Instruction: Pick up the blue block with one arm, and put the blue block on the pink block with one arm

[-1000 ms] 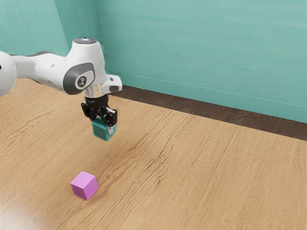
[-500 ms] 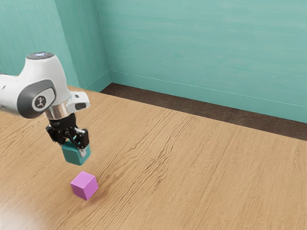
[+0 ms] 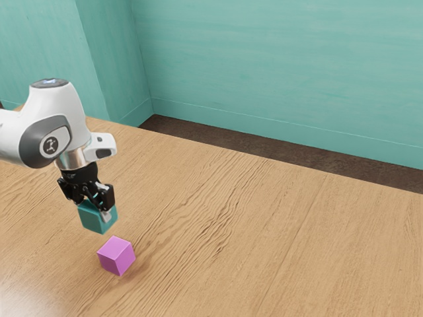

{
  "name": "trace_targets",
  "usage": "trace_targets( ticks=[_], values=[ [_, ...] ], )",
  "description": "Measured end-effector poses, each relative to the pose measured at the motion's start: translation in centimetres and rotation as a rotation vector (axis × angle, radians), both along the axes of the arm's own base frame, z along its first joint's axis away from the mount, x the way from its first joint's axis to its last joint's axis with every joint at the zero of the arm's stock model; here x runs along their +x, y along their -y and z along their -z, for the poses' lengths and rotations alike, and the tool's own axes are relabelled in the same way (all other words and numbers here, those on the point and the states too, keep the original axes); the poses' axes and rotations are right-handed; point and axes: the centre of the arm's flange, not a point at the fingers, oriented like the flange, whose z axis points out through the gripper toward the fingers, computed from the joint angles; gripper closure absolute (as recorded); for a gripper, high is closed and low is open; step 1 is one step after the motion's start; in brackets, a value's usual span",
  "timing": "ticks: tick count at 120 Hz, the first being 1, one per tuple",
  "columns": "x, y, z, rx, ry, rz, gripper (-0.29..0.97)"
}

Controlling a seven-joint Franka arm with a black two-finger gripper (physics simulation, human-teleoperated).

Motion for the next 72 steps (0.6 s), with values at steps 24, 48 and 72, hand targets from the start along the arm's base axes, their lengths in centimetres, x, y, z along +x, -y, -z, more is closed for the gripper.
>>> trace_targets(
  ticks=[24,48,72],
  values=[
    [0.1,0.1,0.0,-0.006,0.007,0.043,0.17],
    [0.9,0.2,-1.5,-0.007,0.037,0.076,0.07],
    [13.4,-0.2,-19.2,-0.034,0.200,0.078,0.03]
  ],
)
